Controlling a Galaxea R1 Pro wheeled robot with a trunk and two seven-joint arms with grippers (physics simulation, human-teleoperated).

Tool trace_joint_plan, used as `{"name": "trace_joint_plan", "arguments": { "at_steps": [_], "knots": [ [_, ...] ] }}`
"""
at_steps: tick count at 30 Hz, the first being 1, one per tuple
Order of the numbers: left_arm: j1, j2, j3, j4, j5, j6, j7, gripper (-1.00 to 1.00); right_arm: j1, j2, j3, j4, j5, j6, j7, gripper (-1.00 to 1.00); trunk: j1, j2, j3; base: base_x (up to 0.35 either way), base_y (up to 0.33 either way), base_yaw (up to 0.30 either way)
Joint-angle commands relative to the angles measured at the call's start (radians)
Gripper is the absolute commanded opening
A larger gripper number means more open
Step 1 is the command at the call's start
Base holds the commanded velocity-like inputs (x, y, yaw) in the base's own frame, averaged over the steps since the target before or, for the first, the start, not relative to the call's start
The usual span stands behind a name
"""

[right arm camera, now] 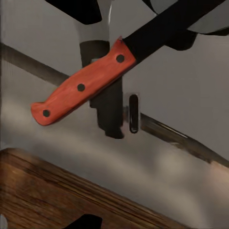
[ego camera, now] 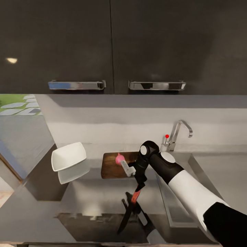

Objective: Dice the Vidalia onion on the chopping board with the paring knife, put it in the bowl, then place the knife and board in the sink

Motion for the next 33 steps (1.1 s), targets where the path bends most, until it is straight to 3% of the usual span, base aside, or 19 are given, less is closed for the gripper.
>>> {"name": "trace_joint_plan", "arguments": {
  "at_steps": [1,12,33],
  "knots": [
    [-0.001,0.0,-0.008,0.001,0.008,0.002,0.002,1.0,-0.001,0.0,0.004,0.013,0.003,-0.005,0.003,1.0,0.001,-0.002,-0.002,0.076,0.0,0.0],
    [-0.001,-0.002,-0.009,0.001,0.008,0.002,0.002,1.0,0.0,0.001,0.061,0.141,0.003,-0.052,0.001,1.0,0.001,-0.002,-0.002,0.015,0.0,0.0],
    [-0.001,-0.003,-0.009,0.001,0.008,0.002,0.001,1.0,0.001,0.009,0.066,0.252,0.005,-0.087,-0.018,1.0,0.001,-0.002,-0.002,0.0,0.0,0.0]
  ]
}}
